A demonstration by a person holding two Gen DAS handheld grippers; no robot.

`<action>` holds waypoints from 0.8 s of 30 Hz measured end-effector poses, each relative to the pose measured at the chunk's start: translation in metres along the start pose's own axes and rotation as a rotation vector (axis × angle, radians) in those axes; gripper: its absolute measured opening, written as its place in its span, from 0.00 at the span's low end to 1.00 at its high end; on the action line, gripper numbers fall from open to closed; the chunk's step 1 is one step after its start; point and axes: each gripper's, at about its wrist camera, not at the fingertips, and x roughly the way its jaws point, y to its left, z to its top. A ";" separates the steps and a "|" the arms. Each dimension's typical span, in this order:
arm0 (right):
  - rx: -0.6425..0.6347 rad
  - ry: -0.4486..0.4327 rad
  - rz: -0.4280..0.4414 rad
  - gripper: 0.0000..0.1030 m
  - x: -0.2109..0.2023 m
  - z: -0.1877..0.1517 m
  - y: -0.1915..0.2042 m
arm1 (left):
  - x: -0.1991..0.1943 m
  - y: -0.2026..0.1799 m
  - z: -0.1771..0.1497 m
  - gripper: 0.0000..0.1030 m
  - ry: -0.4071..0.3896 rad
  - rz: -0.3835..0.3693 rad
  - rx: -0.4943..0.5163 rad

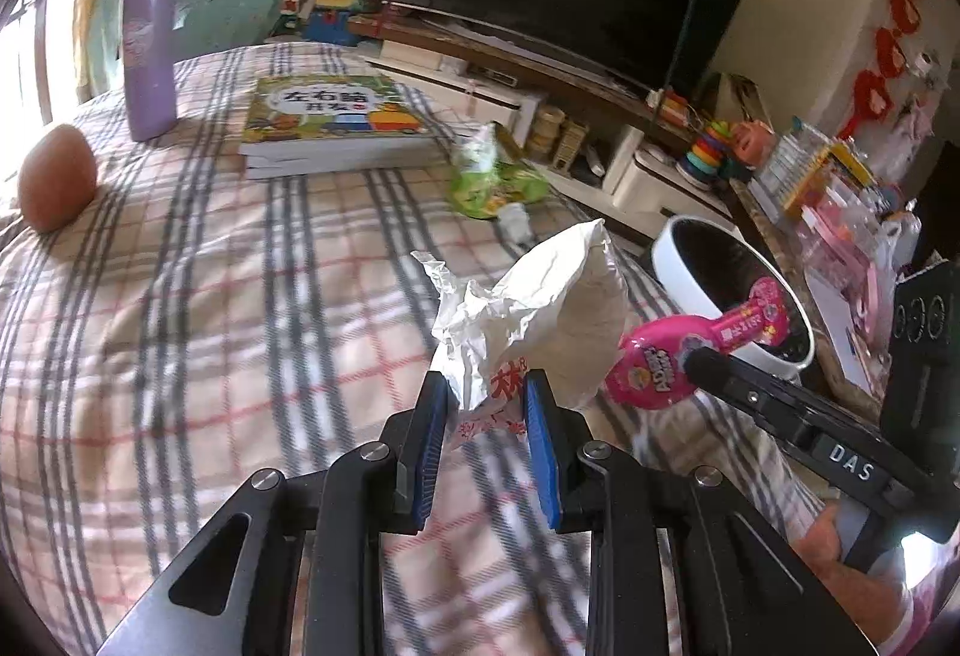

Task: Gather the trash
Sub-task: 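Grasp the white tissue with the left tool while the right tool grasps the pink wrapper, then carry the white tissue and pink wrapper over the bin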

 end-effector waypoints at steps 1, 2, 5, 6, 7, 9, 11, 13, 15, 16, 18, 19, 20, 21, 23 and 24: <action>0.001 -0.005 -0.005 0.17 -0.004 0.000 -0.001 | 0.000 -0.005 0.000 0.24 0.001 -0.002 0.008; 0.002 -0.013 -0.012 0.17 -0.009 -0.002 -0.004 | 0.000 -0.009 -0.001 0.24 0.002 -0.004 0.015; -0.003 -0.045 -0.042 0.17 -0.025 -0.004 -0.010 | 0.000 -0.022 -0.001 0.24 0.004 -0.014 0.041; -0.004 -0.054 -0.053 0.17 -0.029 -0.004 -0.012 | 0.000 -0.027 -0.001 0.24 0.005 -0.017 0.052; -0.004 -0.063 -0.060 0.17 -0.033 -0.005 -0.014 | 0.000 -0.031 -0.002 0.24 0.006 -0.021 0.060; 0.002 -0.076 -0.072 0.17 -0.040 -0.005 -0.019 | 0.000 -0.040 -0.003 0.24 0.009 -0.031 0.076; 0.007 -0.083 -0.080 0.17 -0.045 -0.005 -0.023 | 0.001 -0.048 -0.004 0.24 0.014 -0.037 0.091; 0.012 -0.087 -0.086 0.17 -0.049 -0.006 -0.027 | 0.002 -0.054 -0.004 0.24 0.017 -0.042 0.103; 0.016 -0.093 -0.093 0.17 -0.053 -0.008 -0.030 | 0.003 -0.061 -0.004 0.24 0.021 -0.049 0.116; 0.017 -0.097 -0.096 0.17 -0.056 -0.009 -0.032 | 0.004 -0.063 -0.004 0.24 0.023 -0.051 0.120; 0.019 -0.103 -0.101 0.17 -0.061 -0.011 -0.036 | 0.005 -0.069 -0.004 0.24 0.025 -0.053 0.134; 0.021 -0.107 -0.102 0.17 -0.063 -0.012 -0.037 | 0.005 -0.072 -0.004 0.24 0.026 -0.055 0.141; 0.026 -0.111 -0.104 0.17 -0.066 -0.013 -0.039 | 0.005 -0.076 -0.004 0.24 0.027 -0.056 0.146; 0.029 -0.115 -0.106 0.17 -0.067 -0.013 -0.041 | 0.006 -0.078 -0.004 0.24 0.028 -0.058 0.150; 0.034 -0.122 -0.111 0.17 -0.073 -0.014 -0.046 | 0.007 -0.084 -0.004 0.24 0.031 -0.062 0.161; 0.038 -0.125 -0.114 0.17 -0.075 -0.015 -0.048 | 0.008 -0.087 -0.004 0.24 0.033 -0.064 0.166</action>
